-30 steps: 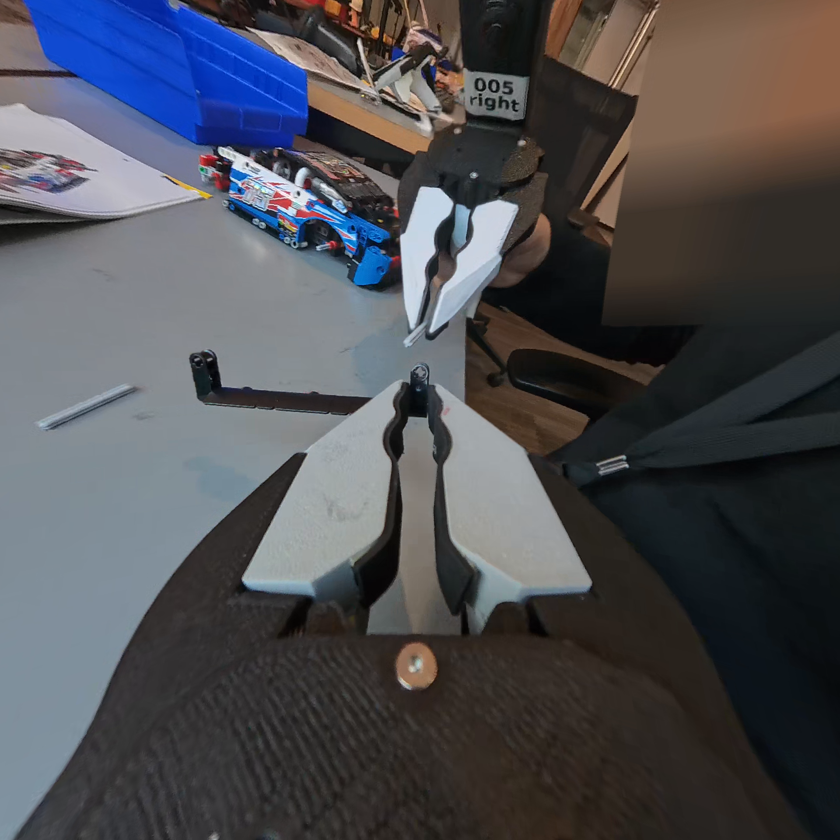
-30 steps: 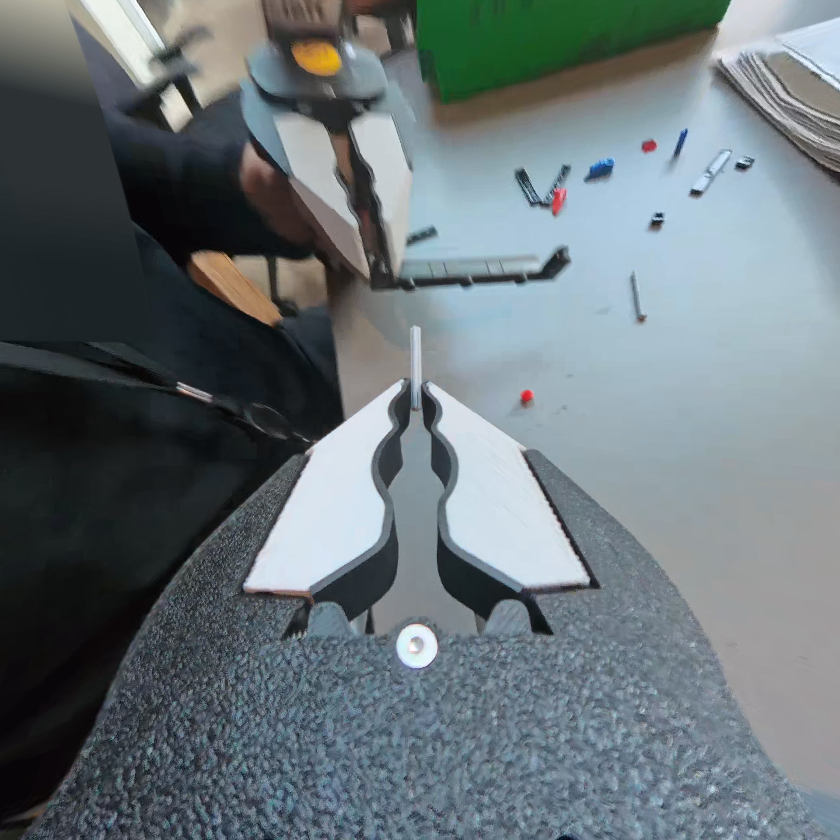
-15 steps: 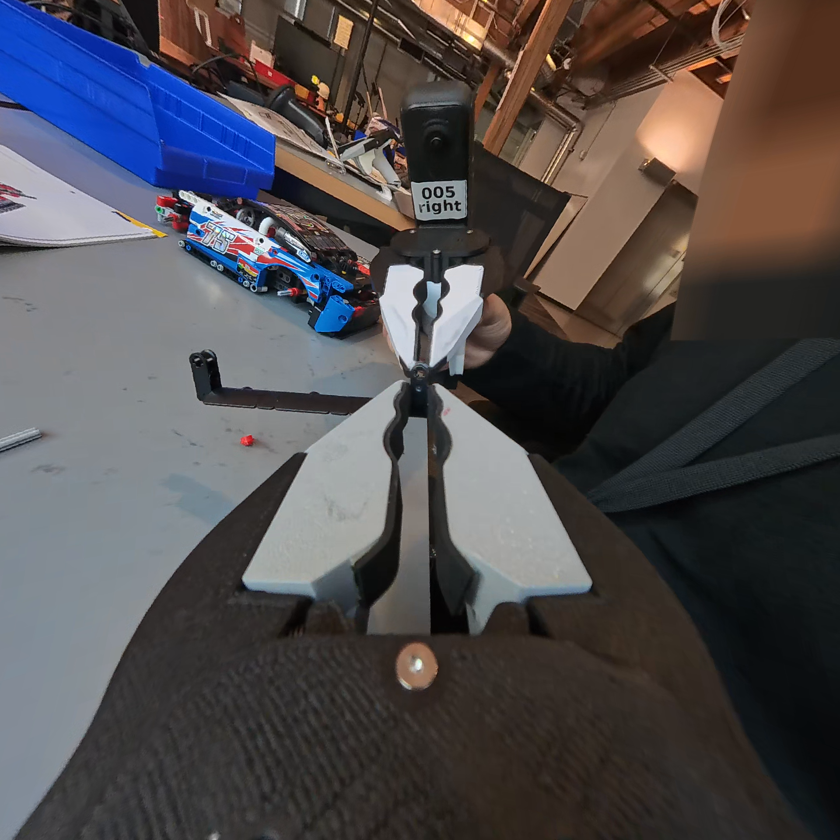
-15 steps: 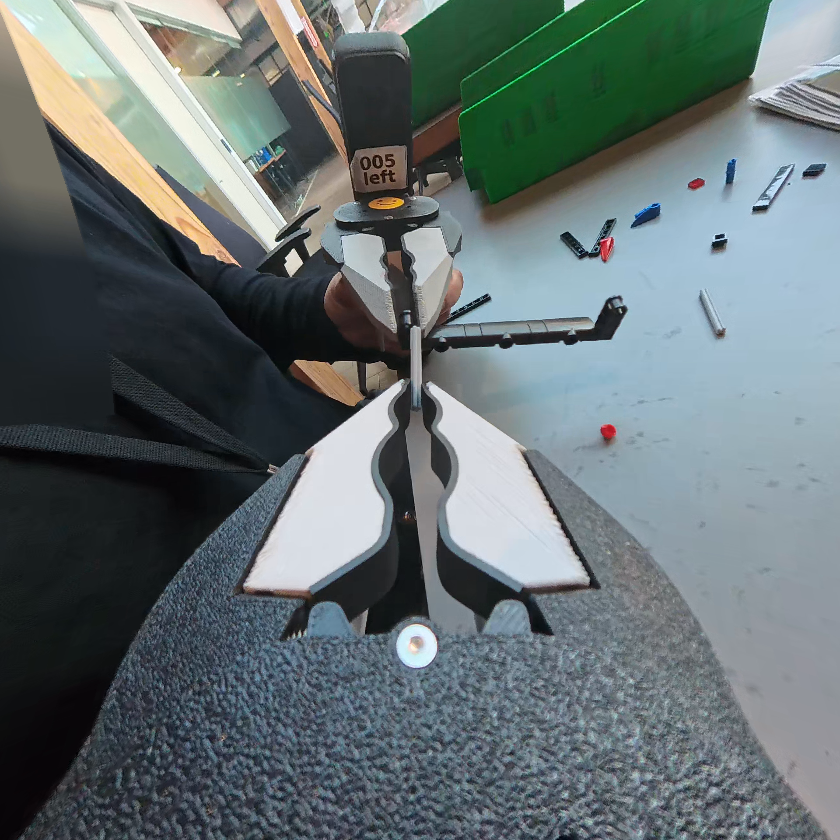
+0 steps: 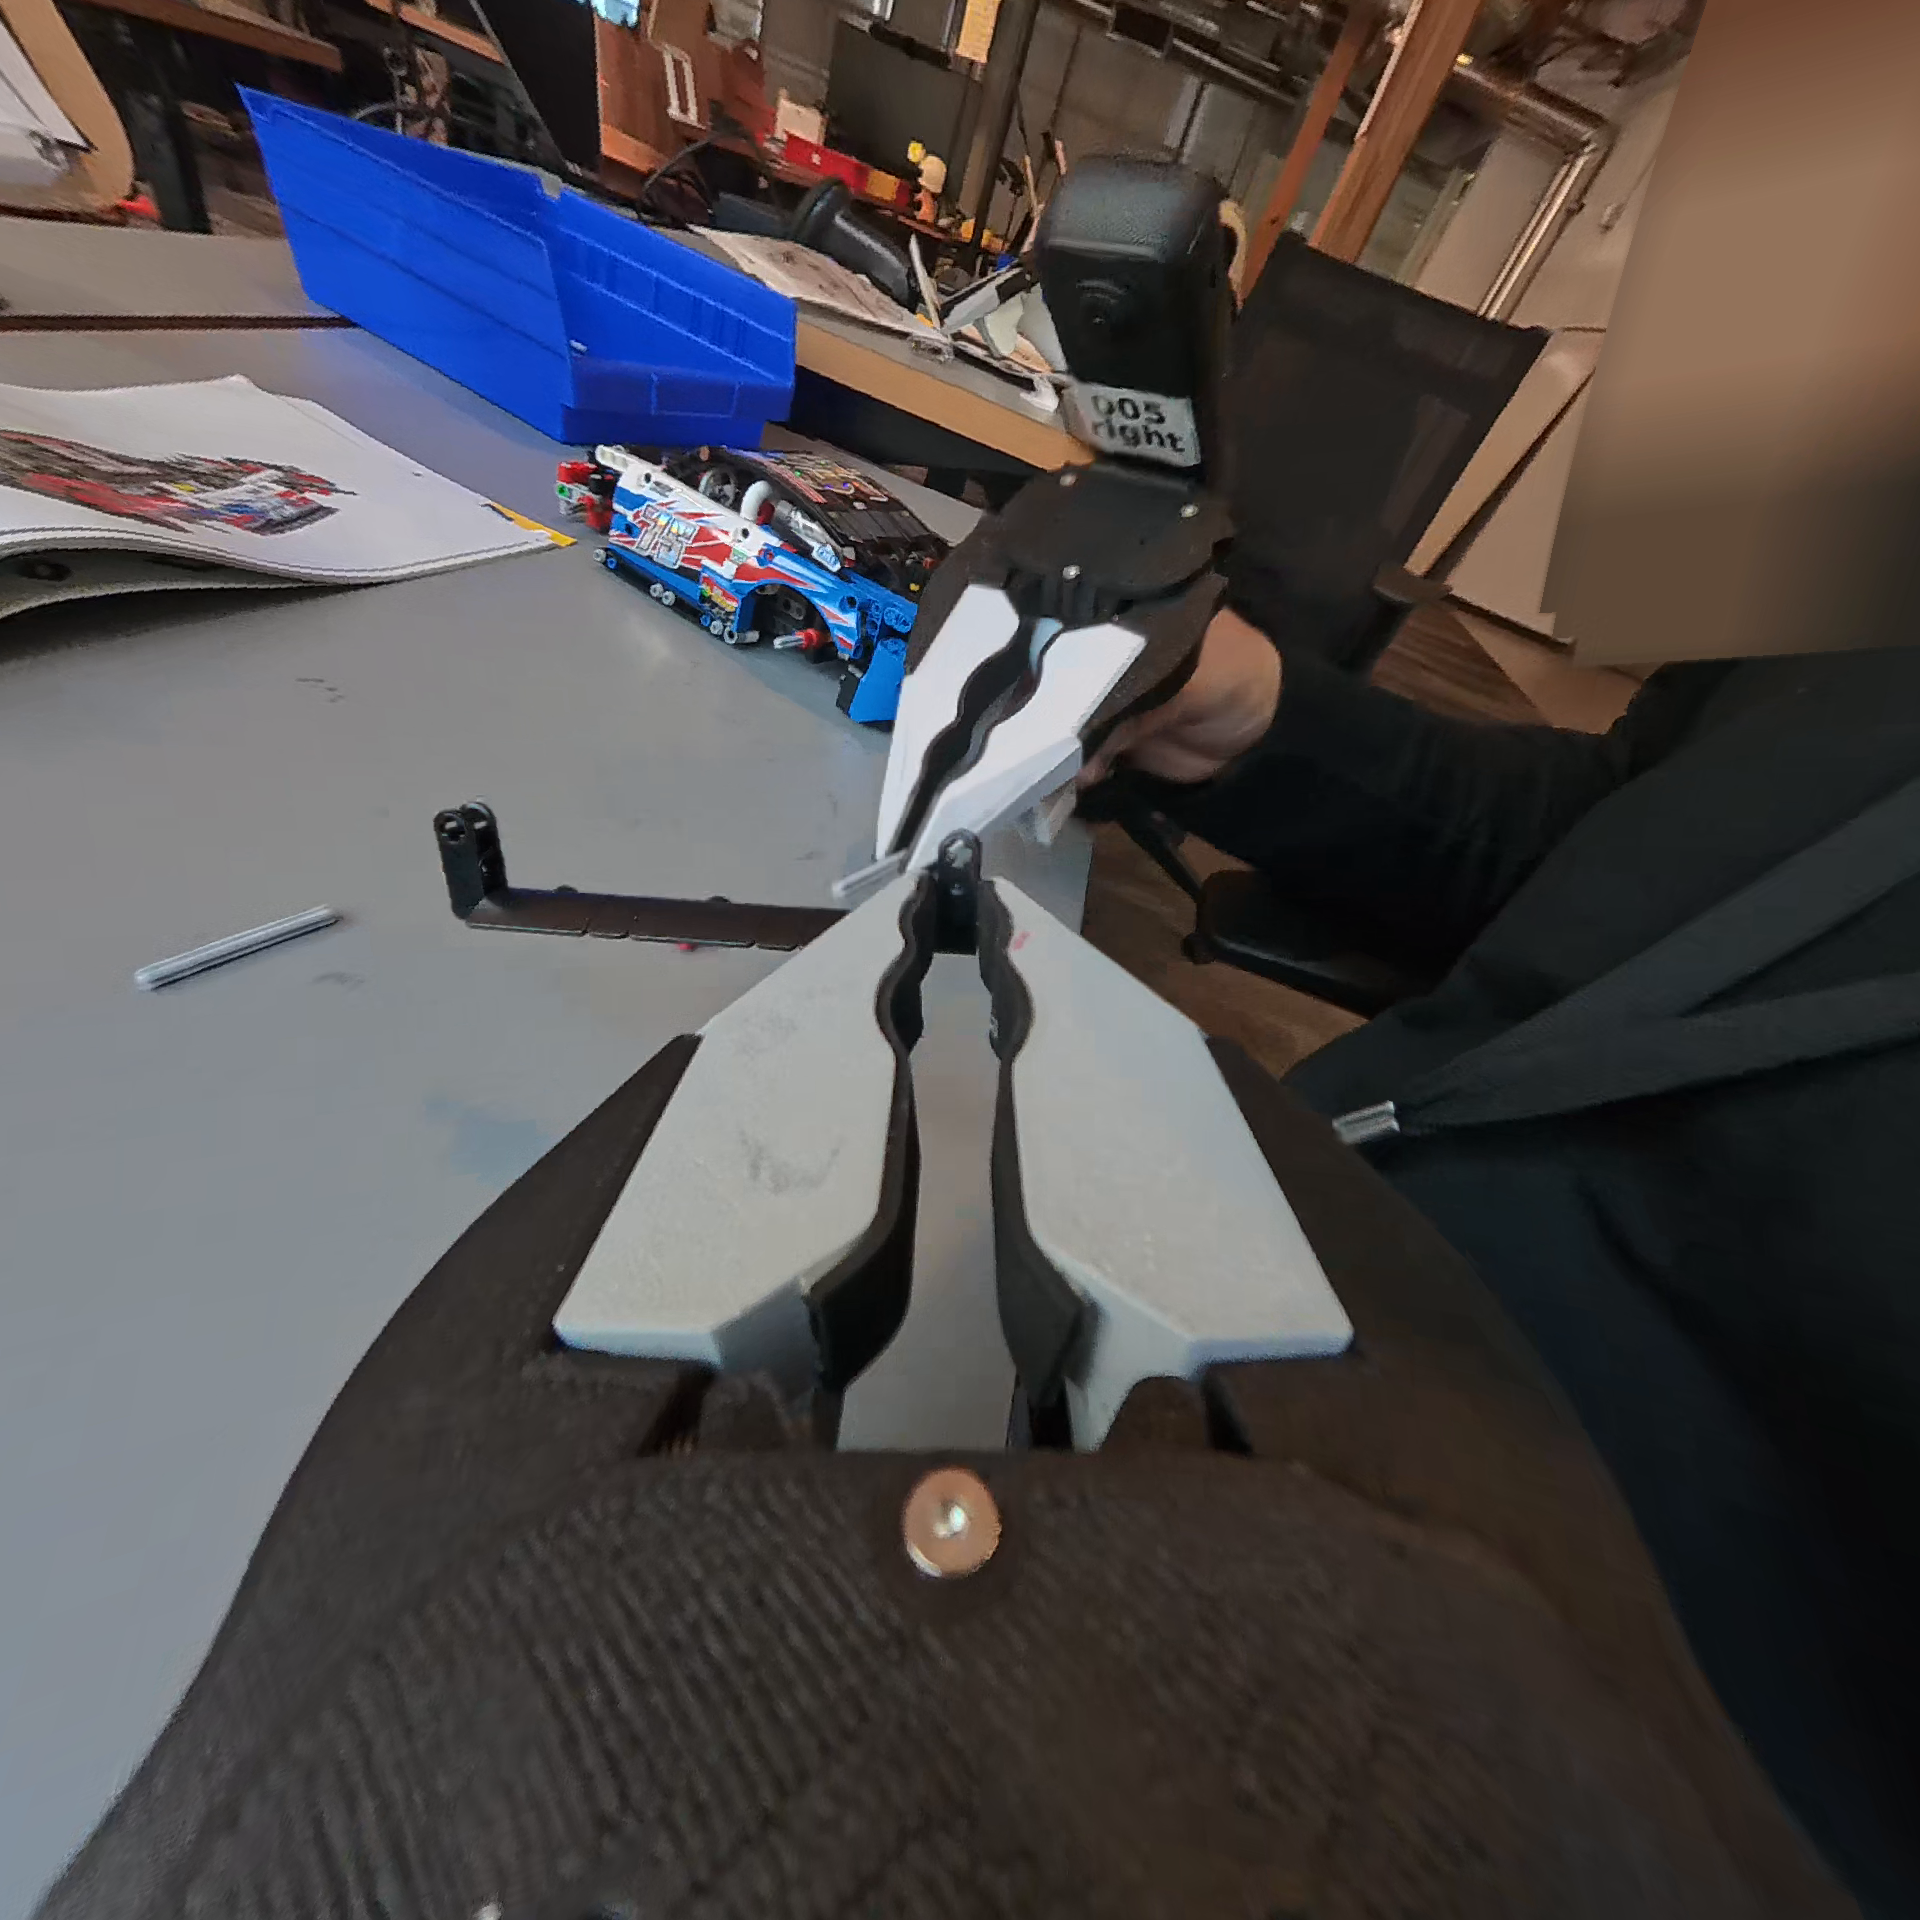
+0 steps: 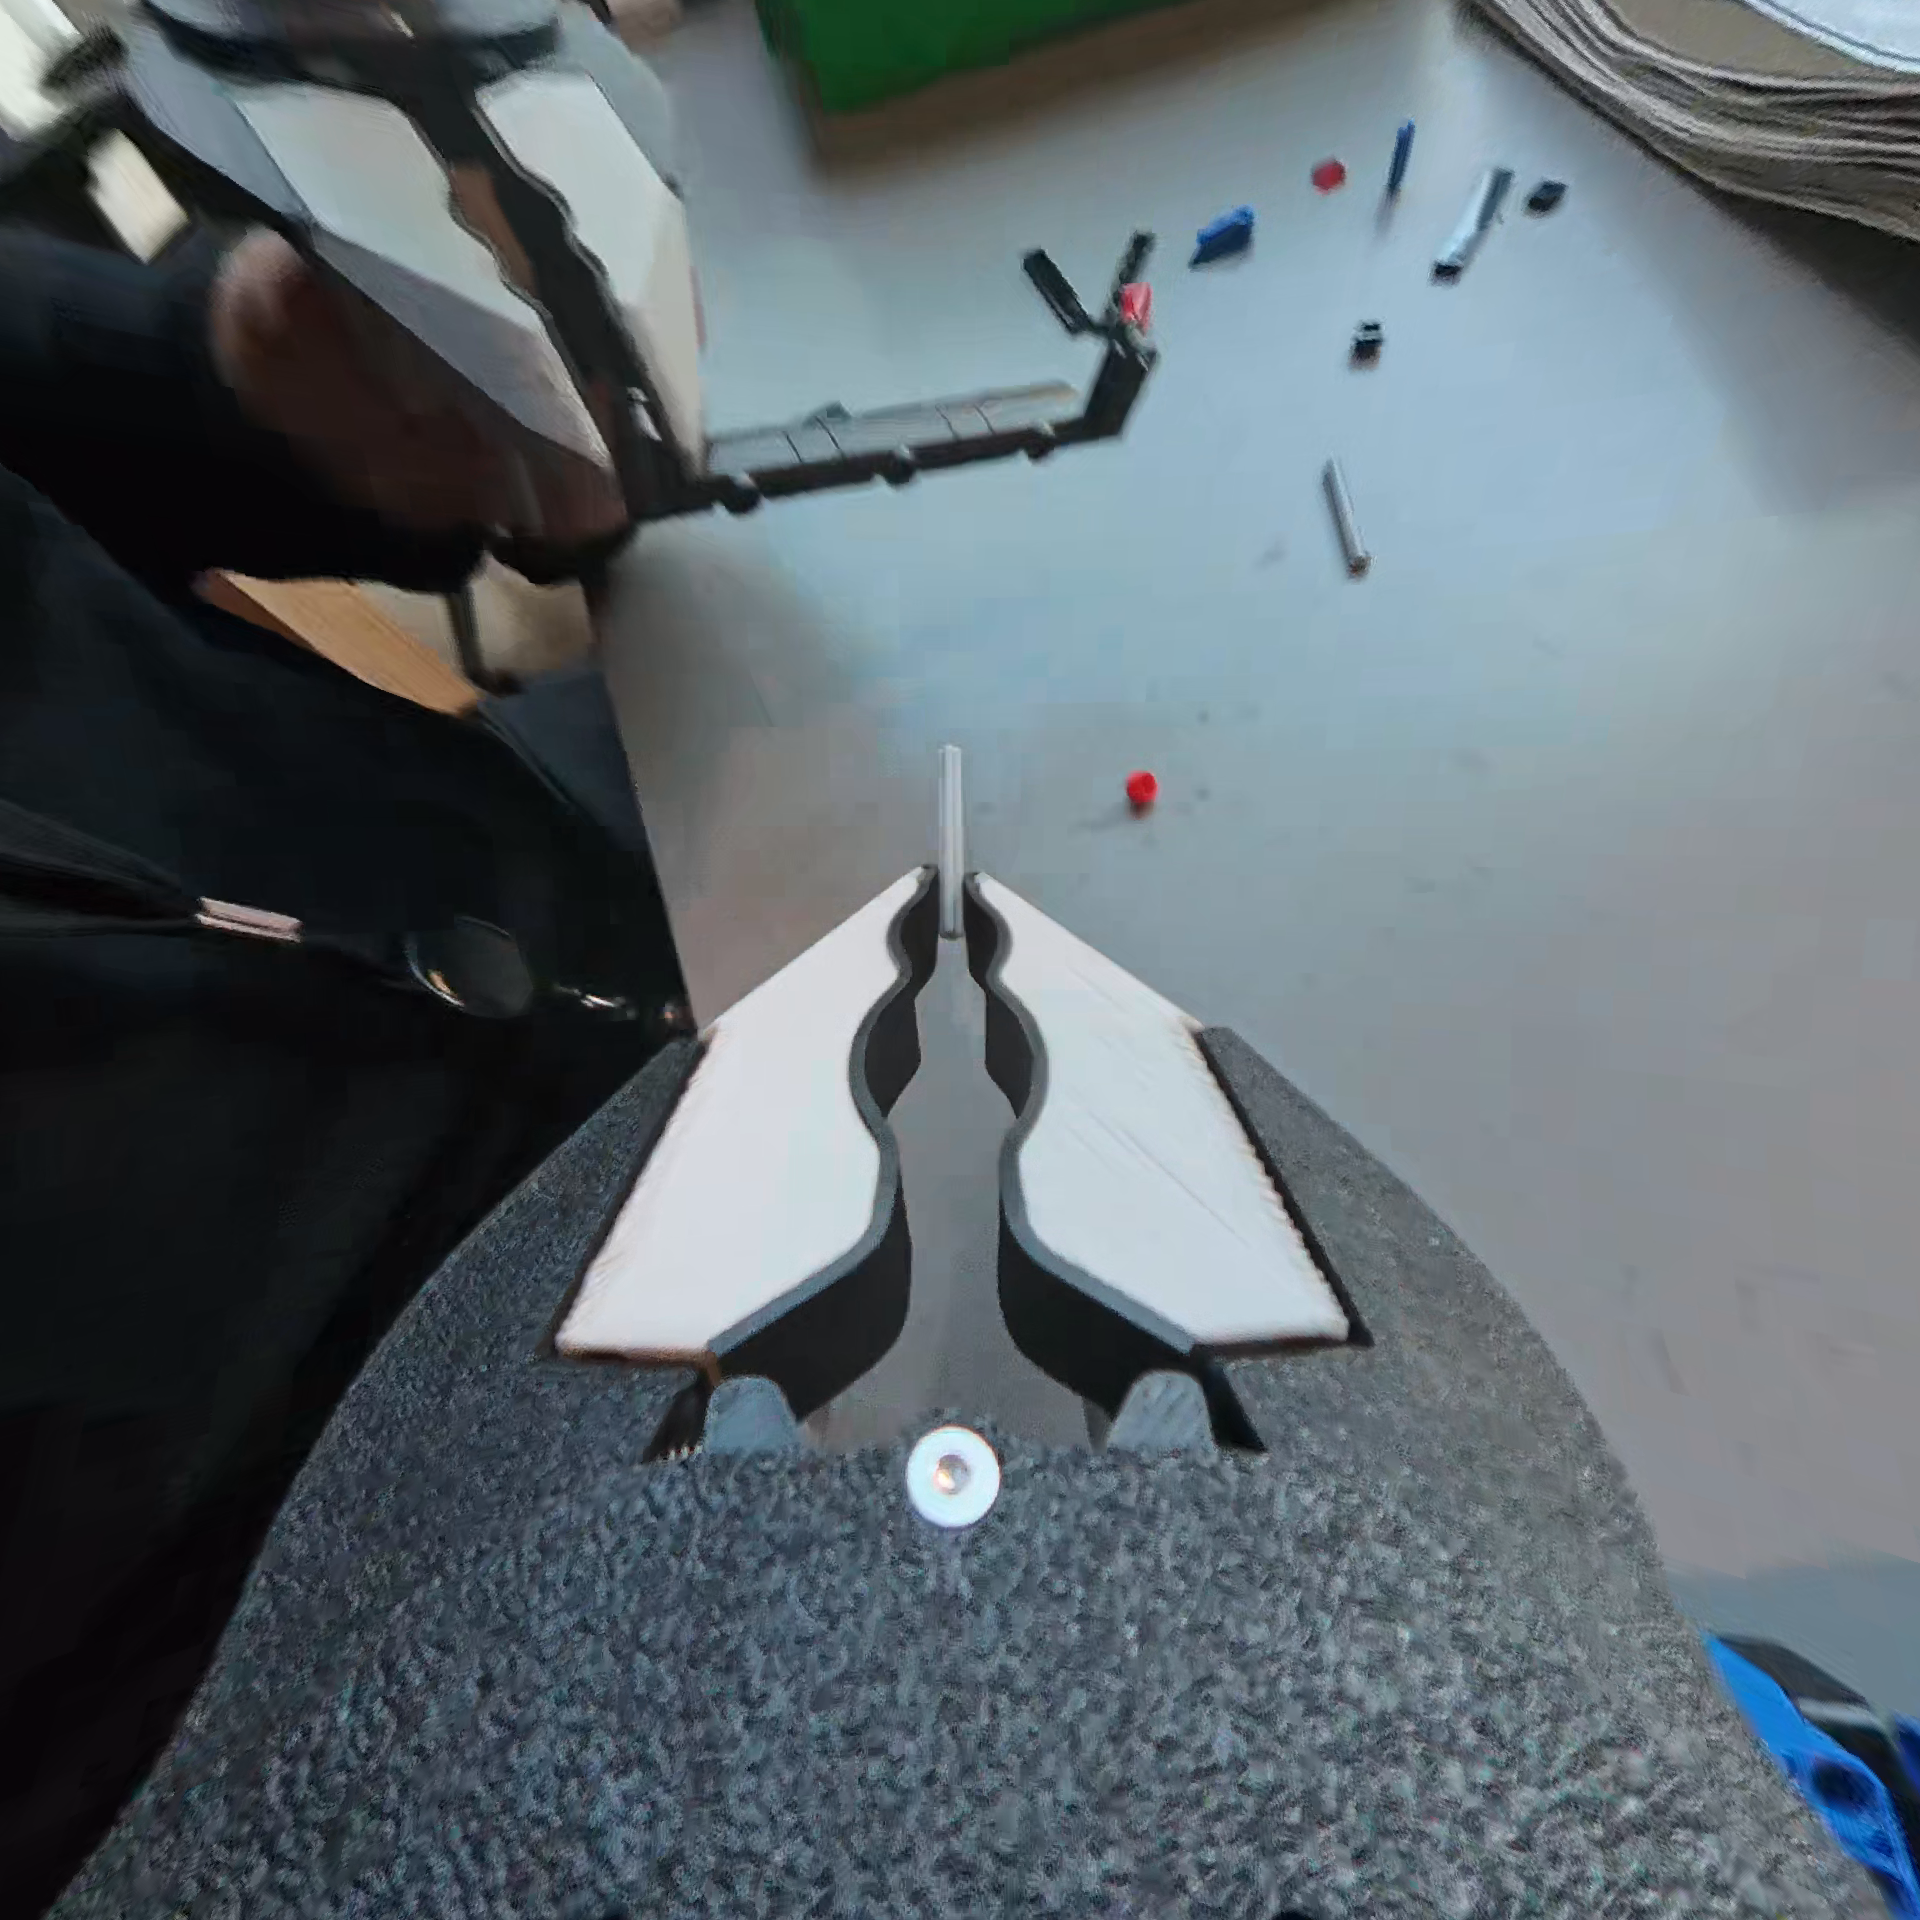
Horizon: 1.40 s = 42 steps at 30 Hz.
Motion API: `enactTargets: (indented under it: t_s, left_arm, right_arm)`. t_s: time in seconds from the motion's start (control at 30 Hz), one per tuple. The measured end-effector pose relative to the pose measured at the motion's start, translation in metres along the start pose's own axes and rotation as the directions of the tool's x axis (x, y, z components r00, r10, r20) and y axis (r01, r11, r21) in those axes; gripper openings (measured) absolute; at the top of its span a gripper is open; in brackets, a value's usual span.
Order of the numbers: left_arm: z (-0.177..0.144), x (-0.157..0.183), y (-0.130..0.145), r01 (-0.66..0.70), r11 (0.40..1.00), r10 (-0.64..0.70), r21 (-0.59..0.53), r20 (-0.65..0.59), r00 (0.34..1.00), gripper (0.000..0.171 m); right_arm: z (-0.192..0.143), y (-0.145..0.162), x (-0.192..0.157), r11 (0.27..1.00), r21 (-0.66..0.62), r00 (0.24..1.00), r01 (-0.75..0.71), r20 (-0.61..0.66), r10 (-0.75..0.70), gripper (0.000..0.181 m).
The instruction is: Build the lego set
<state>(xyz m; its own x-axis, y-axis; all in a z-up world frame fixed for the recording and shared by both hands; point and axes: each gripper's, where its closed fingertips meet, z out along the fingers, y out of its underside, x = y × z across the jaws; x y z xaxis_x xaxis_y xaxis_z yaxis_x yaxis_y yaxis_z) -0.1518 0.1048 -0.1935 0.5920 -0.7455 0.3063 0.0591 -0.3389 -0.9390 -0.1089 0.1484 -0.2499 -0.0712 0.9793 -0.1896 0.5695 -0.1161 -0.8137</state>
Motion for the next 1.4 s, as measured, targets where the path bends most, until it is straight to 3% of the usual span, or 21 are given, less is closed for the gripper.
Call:
enactTargets:
  t_s: [0.07, 0.2, 0.4, 0.53, 0.8, 0.97, 1.13, 1.23, 1.4]
  left_arm:
    - [-0.013, 0.000, 0.005, -0.017, 0.999, 0.018, -0.028, 0.022, 1.000, 0.005]
    - [-0.050, 0.007, -0.006, -0.102, 0.995, 0.102, 0.009, 0.045, 0.994, 0.005]
    - [-0.113, -0.006, -0.014, -0.166, 0.986, 0.163, 0.010, 0.158, 0.974, 0.005]
    - [-0.135, -0.009, -0.006, -0.146, 0.989, 0.138, 0.030, 0.187, 0.973, 0.005]
    - [-0.134, 0.001, 0.002, -0.139, 0.987, 0.129, 0.077, 0.115, 0.985, 0.005]
    - [-0.132, 0.007, 0.007, -0.117, 0.989, 0.111, 0.089, 0.069, 0.991, 0.005]
    - [-0.129, 0.005, 0.010, -0.125, 0.988, 0.118, 0.085, 0.082, 0.990, 0.005]
    - [-0.128, -0.004, 0.011, -0.095, 0.992, 0.083, 0.089, 0.124, 0.989, 0.005]
    - [-0.128, -0.004, 0.013, -0.108, 0.991, 0.096, 0.074, 0.146, 0.985, 0.005]
  right_arm:
    - [-0.005, 0.007, 0.009, 0.998, -0.059, 0.998, 0.014, -0.058, -0.018, 0.003]
    - [-0.006, 0.011, 0.019, 0.993, -0.120, 0.998, 0.014, -0.059, -0.021, 0.003]
    - [0.013, 0.017, 0.031, 0.974, -0.225, 0.998, 0.030, -0.052, -0.043, 0.003]
    - [0.033, 0.010, 0.037, 0.973, -0.230, 0.997, 0.037, -0.060, -0.052, 0.003]
    - [0.068, -0.021, 0.066, 0.964, -0.260, 0.989, 0.059, -0.114, -0.091, 0.003]
    - [0.048, -0.037, 0.065, 0.983, -0.183, 0.979, -0.001, -0.200, -0.037, 0.003]
    - [0.023, -0.015, 0.087, 0.963, -0.088, 0.883, -0.254, -0.427, 0.194, 0.003]
    - [0.031, -0.013, 0.085, 0.919, 0.029, 0.824, -0.394, -0.431, 0.367, 0.003]
    - [0.052, -0.023, 0.079, 0.895, 0.140, 0.775, -0.424, -0.456, 0.439, 0.003]
